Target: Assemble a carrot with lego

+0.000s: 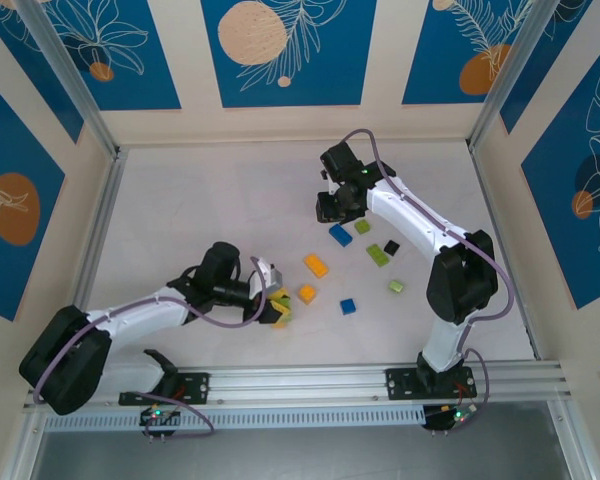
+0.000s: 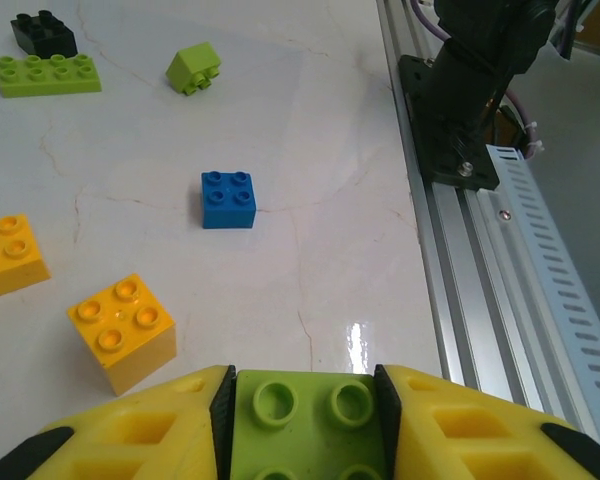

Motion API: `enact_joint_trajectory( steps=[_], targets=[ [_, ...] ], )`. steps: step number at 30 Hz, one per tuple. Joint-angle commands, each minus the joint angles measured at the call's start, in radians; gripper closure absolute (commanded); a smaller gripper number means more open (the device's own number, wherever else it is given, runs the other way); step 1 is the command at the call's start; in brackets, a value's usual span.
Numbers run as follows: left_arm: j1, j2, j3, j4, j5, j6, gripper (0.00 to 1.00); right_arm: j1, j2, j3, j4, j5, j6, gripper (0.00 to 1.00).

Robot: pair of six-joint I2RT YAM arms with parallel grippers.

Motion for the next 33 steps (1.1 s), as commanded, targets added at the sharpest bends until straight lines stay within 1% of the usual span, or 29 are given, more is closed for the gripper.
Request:
enact_joint_trajectory(
  steps=[1, 4, 10, 15, 16, 17, 19, 21, 22, 25, 27, 30, 33],
  targets=[
    [-0.022, -0.015, -0.015, 0.061, -0.04, -0.019, 0.59, 0.009, -0.022, 0.005, -0.022, 0.006, 0.023, 0.66],
    [-0.035, -0.001, -0.02, 0.095, -0.078, -0.019, 0.59, 0.012, -0.03, 0.001, -0.024, 0.009, 0.026, 0.66],
    [-0.048, 0.07, 0.008, 0.097, -0.075, -0.015, 0.56, 0.013, -0.034, -0.005, -0.022, 0.008, 0.023, 0.66],
    [-0.055, 0.075, 0.014, 0.08, -0.08, -0.009, 0.5, 0.013, -0.033, -0.011, -0.018, 0.006, 0.02, 0.66],
    [-0.056, 0.072, 0.014, 0.078, -0.082, -0.007, 0.47, 0.013, -0.035, -0.013, -0.018, 0.005, 0.02, 0.66],
    [-0.055, 0.068, 0.013, 0.076, -0.083, -0.006, 0.44, 0.013, -0.036, -0.015, -0.017, 0.004, 0.019, 0.66],
    [-0.055, 0.059, 0.01, 0.078, -0.088, -0.006, 0.33, 0.011, -0.036, -0.019, -0.015, 0.006, 0.018, 0.66],
    [-0.055, 0.047, 0.01, 0.07, -0.091, -0.002, 0.1, 0.01, -0.038, -0.025, -0.014, 0.006, 0.016, 0.66],
    [-0.055, 0.037, 0.008, 0.063, -0.092, 0.001, 0.01, 0.009, -0.038, -0.027, -0.013, 0.006, 0.017, 0.66],
    [-0.056, -0.013, -0.005, 0.02, -0.12, 0.014, 0.01, 0.01, -0.04, -0.025, -0.015, 0.005, 0.017, 0.66],
    [-0.056, -0.071, -0.035, 0.025, -0.145, 0.007, 0.01, 0.009, -0.043, -0.027, -0.013, 0.006, 0.017, 0.66],
    [-0.055, -0.164, -0.09, 0.074, -0.168, -0.048, 0.01, 0.008, -0.041, -0.027, -0.014, 0.006, 0.015, 0.66],
    [-0.056, -0.226, -0.084, 0.035, -0.175, -0.087, 0.0, 0.009, -0.042, -0.028, -0.012, 0.0, 0.011, 0.66]
  ],
)
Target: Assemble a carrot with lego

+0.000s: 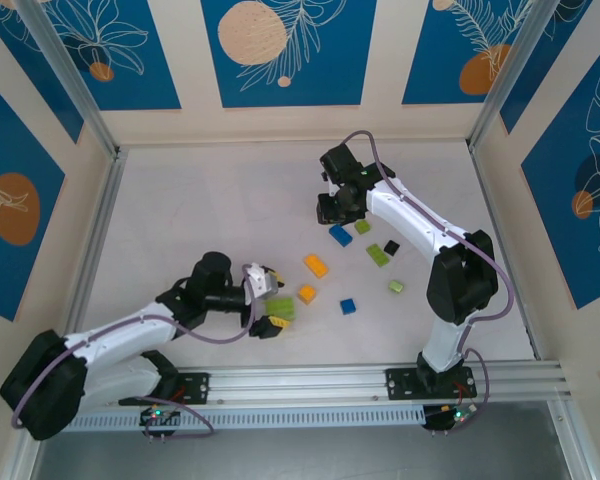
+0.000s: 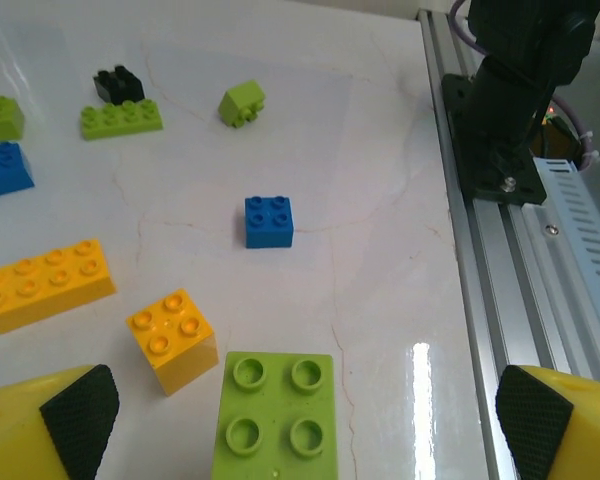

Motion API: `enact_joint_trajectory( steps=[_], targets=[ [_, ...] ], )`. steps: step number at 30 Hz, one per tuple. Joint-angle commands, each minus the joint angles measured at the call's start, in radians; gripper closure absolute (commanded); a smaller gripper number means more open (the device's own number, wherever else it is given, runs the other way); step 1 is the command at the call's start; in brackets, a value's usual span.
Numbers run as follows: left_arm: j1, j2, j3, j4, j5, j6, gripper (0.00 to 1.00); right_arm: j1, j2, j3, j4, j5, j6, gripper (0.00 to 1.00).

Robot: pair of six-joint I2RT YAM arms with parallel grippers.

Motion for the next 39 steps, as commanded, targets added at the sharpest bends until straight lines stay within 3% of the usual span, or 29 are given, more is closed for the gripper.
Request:
enact_joint_trajectory(
  steps=[1, 3, 7, 12, 18, 26, 32, 39],
  targets=[
    [-0.01, -0.049, 0.008, -0.035, -0.014, -0.042, 0.01, 0.003, -0.039, -0.014, -0.01, -0.009, 0.001, 0.66],
    [-0.009, -0.064, 0.007, -0.017, -0.019, -0.078, 0.01, 0.006, -0.041, -0.015, -0.01, -0.013, -0.001, 0.66],
    [-0.009, -0.089, -0.097, 0.257, -0.129, -0.249, 0.01, 0.014, -0.05, -0.011, -0.022, -0.01, -0.01, 0.66],
    [-0.01, -0.132, -0.17, 0.415, -0.251, -0.273, 0.01, 0.029, -0.081, -0.01, -0.052, 0.052, -0.024, 0.66],
    [-0.012, -0.104, -0.179, 0.475, -0.162, -0.294, 0.01, 0.066, -0.122, -0.057, -0.057, 0.143, 0.023, 0.66],
    [-0.032, 0.297, -0.229, 0.79, -0.006, -0.238, 0.01, 0.118, -0.077, -0.064, -0.044, 0.17, 0.067, 0.66],
    [-0.046, 0.21, -0.285, 0.764, -0.041, -0.18, 0.01, 0.138, -0.058, -0.053, -0.061, 0.187, 0.083, 0.66],
    [-0.063, 0.248, -0.337, 0.857, -0.025, -0.161, 0.01, 0.14, -0.032, -0.028, -0.085, 0.202, 0.093, 0.66]
  ],
)
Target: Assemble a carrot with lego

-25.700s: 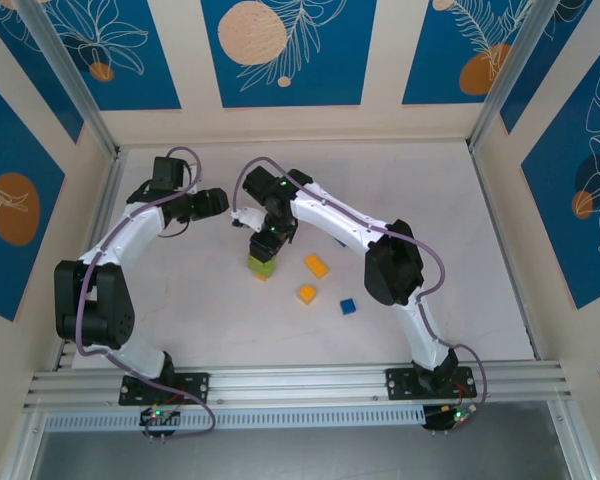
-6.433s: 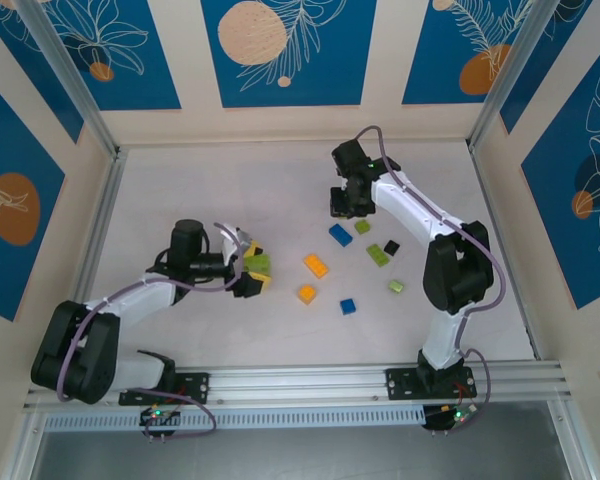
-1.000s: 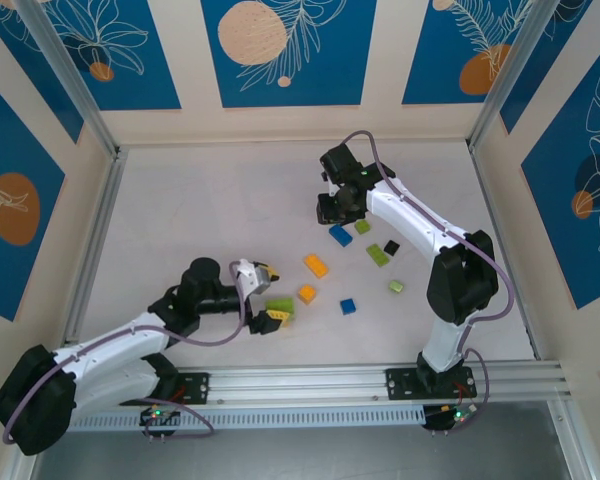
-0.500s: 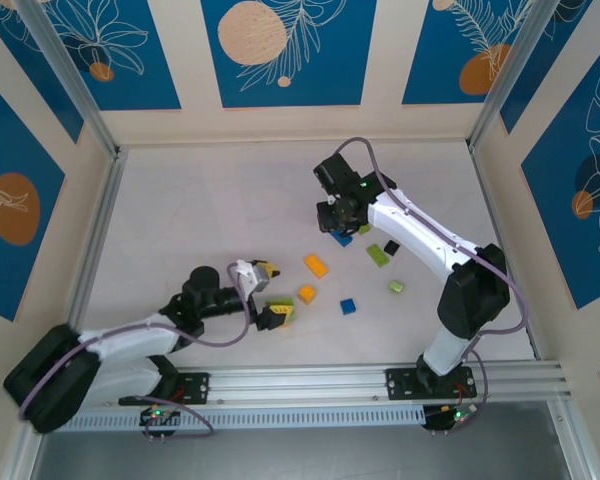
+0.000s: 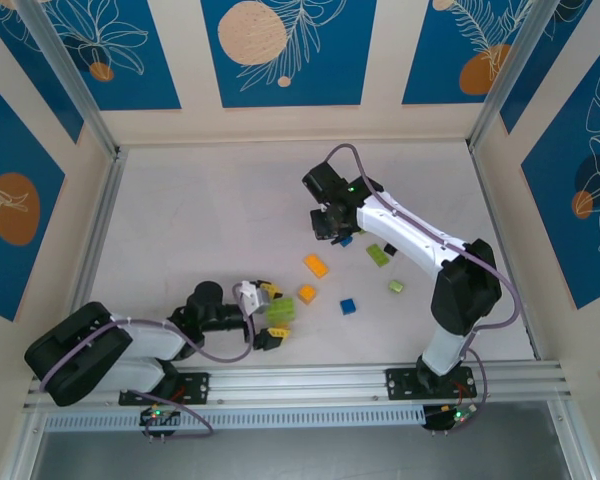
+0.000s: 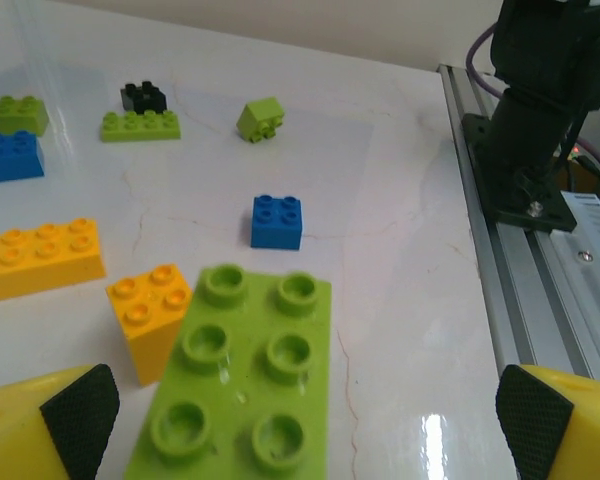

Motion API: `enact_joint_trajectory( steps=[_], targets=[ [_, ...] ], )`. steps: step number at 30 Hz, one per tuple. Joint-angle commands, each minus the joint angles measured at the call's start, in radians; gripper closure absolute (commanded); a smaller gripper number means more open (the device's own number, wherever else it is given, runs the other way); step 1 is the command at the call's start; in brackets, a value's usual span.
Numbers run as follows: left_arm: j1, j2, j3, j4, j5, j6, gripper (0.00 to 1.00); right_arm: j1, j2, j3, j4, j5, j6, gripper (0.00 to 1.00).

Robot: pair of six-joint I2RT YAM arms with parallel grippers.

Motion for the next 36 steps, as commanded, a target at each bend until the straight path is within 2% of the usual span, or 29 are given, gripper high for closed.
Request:
enact_joint_trajectory(
  steps=[1, 5, 9, 17, 26, 32, 36],
  targets=[
    [-0.012, 0.001, -0.024, 0.073, 0.052, 0.043, 0.09, 0.01, 0.03, 0.038, -0.034, 0.019, 0.025, 0.66],
    [-0.013, -0.041, -0.047, 0.082, 0.034, 0.054, 0.32, 0.026, 0.044, 0.055, -0.042, 0.026, 0.036, 0.66],
    [-0.012, -0.097, -0.062, 0.06, 0.015, 0.063, 0.41, 0.044, 0.04, 0.061, -0.057, 0.031, 0.047, 0.66],
    [-0.014, -0.045, -0.043, 0.057, 0.022, 0.074, 0.39, 0.083, -0.004, 0.042, -0.094, 0.06, 0.082, 0.66],
    [-0.014, -0.039, -0.038, 0.052, -0.003, 0.089, 0.5, 0.114, -0.027, 0.043, -0.137, 0.053, 0.098, 0.66],
    [-0.014, -0.034, -0.035, 0.055, -0.031, 0.103, 0.57, 0.19, -0.107, 0.003, -0.166, -0.079, 0.137, 0.69],
    [-0.014, 0.003, -0.02, 0.064, -0.024, 0.112, 0.63, 0.248, -0.153, -0.019, -0.202, -0.109, 0.202, 0.69]
  ],
)
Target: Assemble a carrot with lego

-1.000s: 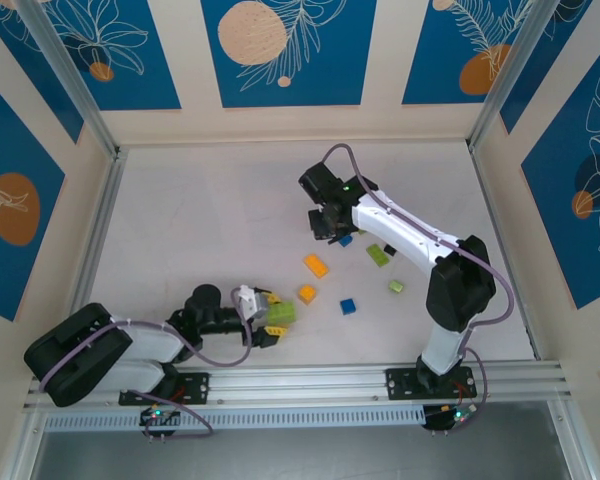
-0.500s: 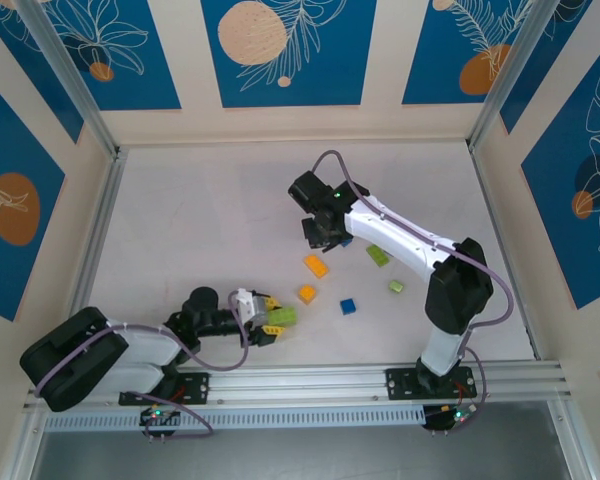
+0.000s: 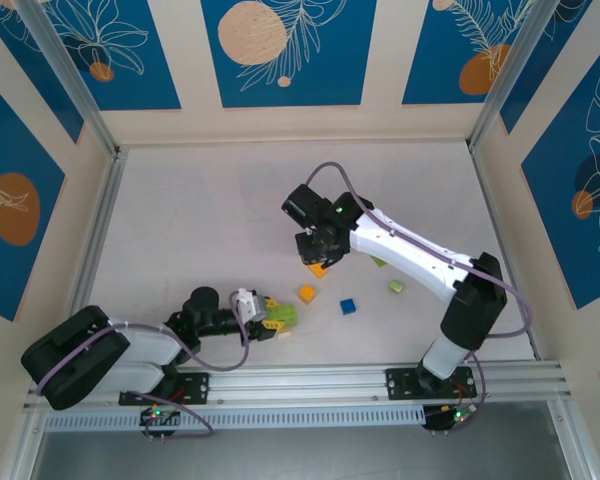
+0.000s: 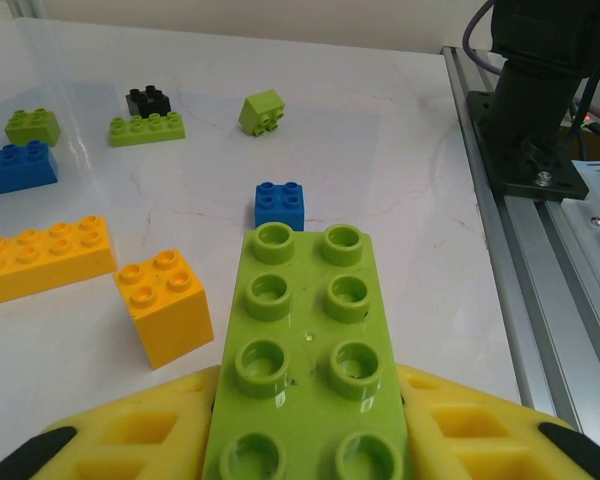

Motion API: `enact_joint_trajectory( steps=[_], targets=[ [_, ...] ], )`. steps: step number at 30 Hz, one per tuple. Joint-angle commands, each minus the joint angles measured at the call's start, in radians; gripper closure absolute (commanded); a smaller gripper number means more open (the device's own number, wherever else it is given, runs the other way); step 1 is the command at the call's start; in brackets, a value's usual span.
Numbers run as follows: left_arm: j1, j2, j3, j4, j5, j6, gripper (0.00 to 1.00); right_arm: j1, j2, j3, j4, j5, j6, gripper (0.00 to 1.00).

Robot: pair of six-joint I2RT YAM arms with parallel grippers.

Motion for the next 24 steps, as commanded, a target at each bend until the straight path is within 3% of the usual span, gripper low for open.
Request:
enact_joint_trajectory(
  steps=[1, 12, 24],
  targets=[
    [-0.01, 0.035, 0.026, 0.035, 0.005, 0.03, 0.63, 0.043, -0.051, -0.015, -0.068, -0.063, 0.082, 0.69],
    [-0.01, 0.036, 0.035, 0.021, 0.004, 0.036, 0.66, 0.194, -0.062, -0.073, -0.059, -0.081, 0.273, 0.69],
    [-0.01, 0.048, 0.045, 0.006, 0.002, 0.036, 0.66, 0.234, -0.062, -0.166, 0.037, -0.107, 0.38, 0.7]
  ],
)
